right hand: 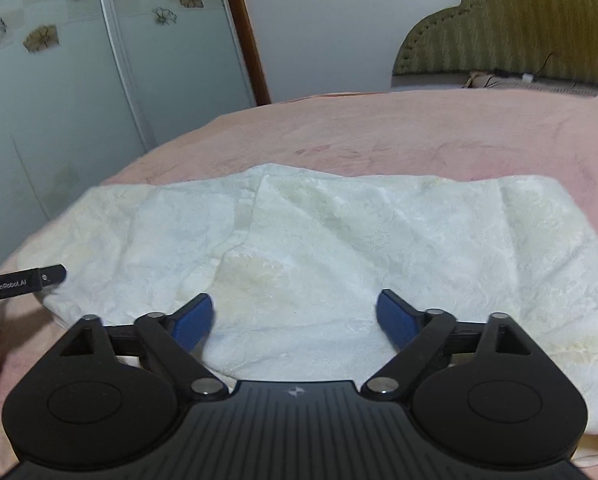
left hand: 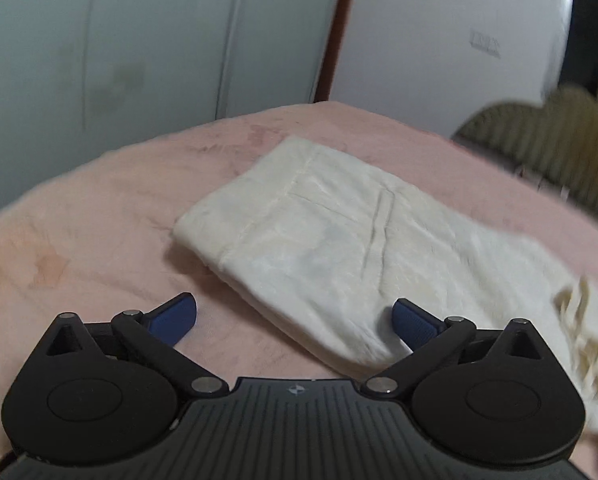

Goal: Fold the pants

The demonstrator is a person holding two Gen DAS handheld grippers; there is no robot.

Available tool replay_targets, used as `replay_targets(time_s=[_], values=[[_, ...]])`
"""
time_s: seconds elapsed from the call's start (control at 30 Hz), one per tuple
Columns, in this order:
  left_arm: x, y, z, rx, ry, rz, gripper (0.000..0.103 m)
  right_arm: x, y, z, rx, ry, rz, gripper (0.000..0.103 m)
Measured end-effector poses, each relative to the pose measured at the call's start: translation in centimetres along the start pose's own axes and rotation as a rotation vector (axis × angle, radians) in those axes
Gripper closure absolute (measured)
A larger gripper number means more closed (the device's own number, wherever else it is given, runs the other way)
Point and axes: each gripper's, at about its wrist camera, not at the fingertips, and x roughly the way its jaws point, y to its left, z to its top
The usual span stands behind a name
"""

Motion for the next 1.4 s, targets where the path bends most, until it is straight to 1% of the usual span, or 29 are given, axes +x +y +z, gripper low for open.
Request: replay_targets(time_s=[0.03, 0.1, 0.17, 0.23, 0.37, 0.5, 0.57, 0.67, 0.73, 0.77, 0.83, 0.9, 0.93, 0.97, 1.0, 1.03, 1.07, 1.13, 1.17, 1.23, 1.27, 1.33, 1.4], values=[[0.1, 0.1, 0.1, -0.006, 0.0, 0.0, 0.0, -0.1, -0.3, 0.0, 0.014, -0.003, 0.015, 0.001], [0.1, -0.7, 0.1, 0.029, -0.001, 0.032, 0.0, -0.2, -0.6, 0.0, 0.037, -0.013, 0.032, 0.001], [0.0, -1.5, 0.1, 0.059, -0.01, 0.063, 0.0, -0.2, -0.7, 0.0, 0.044, -0.013, 0.036, 0.001], [-0.1, -1.7, 0.1, 0.072, -0.016, 0.074, 0.0, -0.2, -0.7, 0.0, 0.037, -0.011, 0.031, 0.001], [-0.4, -1.6, -0.4, 0.059, -0.016, 0.068, 0.0, 0.1, 0.1, 0.0, -0.007, 0.003, -0.006, 0.001], [-0.5, -1.8, -0.5, 0.079, -0.021, 0.062, 0.0, 0.8, 2.9, -0.4, -0.144, 0.035, -0.123, 0.0], [-0.6, -2.2, -0.7, 0.116, -0.023, 0.041, 0.0, 0.8, 3.0, -0.4, -0.148, 0.033, -0.129, 0.0], [-0.8, -3.4, -1.0, 0.208, -0.029, 0.004, 0.0, 0.8, 2.6, -0.4, -0.124, 0.037, -0.112, 0.0], [-1.0, -3.9, -1.3, 0.257, -0.04, 0.006, 0.0, 0.8, 2.7, -0.4, -0.13, 0.038, -0.116, 0.0], [-1.2, -3.8, -1.4, 0.26, -0.049, 0.013, 0.001, 0.8, 2.6, -0.4, -0.119, 0.038, -0.113, 0.0], [-1.7, -3.3, -1.4, 0.23, -0.062, 0.019, 0.001, 0.6, 2.3, -0.3, -0.089, 0.029, -0.101, 0.0], [-2.3, -2.3, -1.0, 0.176, -0.058, 0.003, 0.004, 0.5, 1.9, -0.1, -0.06, 0.027, -0.083, 0.0], [-2.7, -1.7, -0.8, 0.143, -0.063, -0.017, 0.005, 0.5, 1.9, 0.1, -0.039, 0.026, -0.089, 0.0], [-3.3, -0.8, -0.6, 0.104, -0.086, -0.048, 0.005, 0.4, 2.1, 0.2, -0.017, 0.019, -0.101, 0.0], [-3.8, 0.1, -0.6, 0.065, -0.119, -0.071, 0.004, 0.2, 2.9, 0.2, -0.023, 0.006, -0.105, 0.0], [-4.2, 1.0, -0.5, 0.037, -0.141, -0.084, 0.003, 0.0, 4.1, 0.2, -0.073, -0.011, -0.099, 0.0], [-4.5, 1.7, -0.3, 0.03, -0.137, -0.086, 0.003, -0.2, 5.7, 0.1, -0.148, -0.032, -0.101, 0.0], [-4.5, 2.5, 0.3, 0.079, -0.082, -0.044, 0.003, -0.9, 9.9, -0.4, -0.352, -0.089, -0.112, 0.0], [-4.4, 2.7, 0.5, 0.109, -0.057, -0.022, 0.003, -1.1, 12.0, -0.8, -0.459, -0.116, -0.103, 0.0], [-4.1, 3.3, 0.9, 0.128, -0.023, -0.01, 0.003, -1.0, 15.5, -1.3, -0.603, -0.138, -0.073, 0.0], [-3.9, 3.7, 1.0, 0.108, -0.003, -0.012, 0.003, -0.7, 16.9, -1.5, -0.653, -0.138, -0.05, 0.0], [-3.8, 4.7, 1.2, 0.035, 0.028, -0.035, 0.003, 0.5, 19.4, -2.2, -0.738, -0.111, -0.014, 0.0], [-3.6, 5.6, 1.7, -0.053, 0.051, -0.078, 0.003, 2.0, 21.2, -3.0, -0.82, -0.083, -0.012, 0.0]])
